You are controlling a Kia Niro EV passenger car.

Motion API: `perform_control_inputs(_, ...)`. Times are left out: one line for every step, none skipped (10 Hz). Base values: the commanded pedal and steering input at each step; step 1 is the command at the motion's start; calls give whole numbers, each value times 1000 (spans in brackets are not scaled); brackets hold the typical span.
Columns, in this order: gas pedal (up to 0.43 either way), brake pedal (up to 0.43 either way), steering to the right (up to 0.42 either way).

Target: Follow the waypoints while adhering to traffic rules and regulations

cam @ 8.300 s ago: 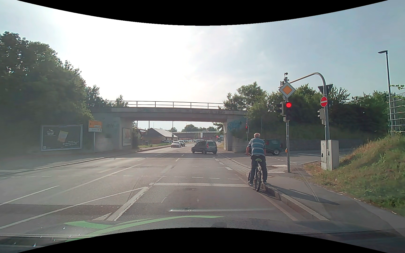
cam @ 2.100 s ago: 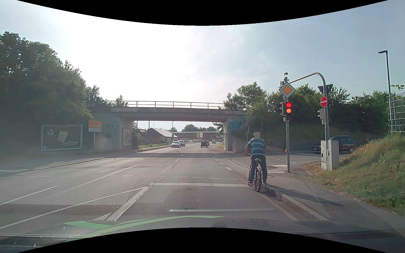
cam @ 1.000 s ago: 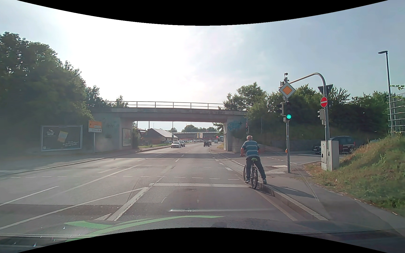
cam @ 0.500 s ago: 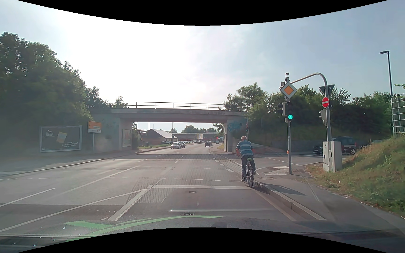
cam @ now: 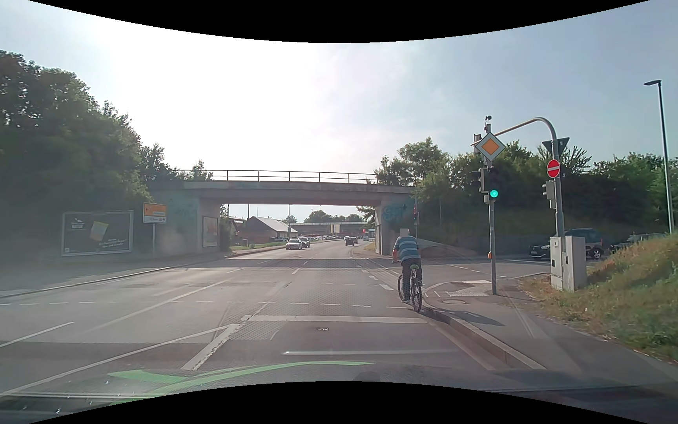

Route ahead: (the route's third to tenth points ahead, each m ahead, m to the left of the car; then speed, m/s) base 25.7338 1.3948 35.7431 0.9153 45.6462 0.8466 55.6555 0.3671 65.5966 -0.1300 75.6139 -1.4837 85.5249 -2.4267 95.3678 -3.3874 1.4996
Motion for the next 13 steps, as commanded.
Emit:
perform_control_inputs(220, 0, -11)
perform_control_inputs(209, 0, -11)
perform_control_inputs(197, 0, -11)
perform_control_inputs(197, 0, -11)
perform_control_inputs(197, 0, -10)
perform_control_inputs(197, 0, -8)
perform_control_inputs(157, 0, -8)
perform_control_inputs(59, 0, -8)
perform_control_inputs(8, 0, -8)
perform_control_inputs(0, 0, -6)
perform_control_inputs(0, 0, -6)
perform_control_inputs(0, 0, -6)
perform_control_inputs(0, 0, -6)
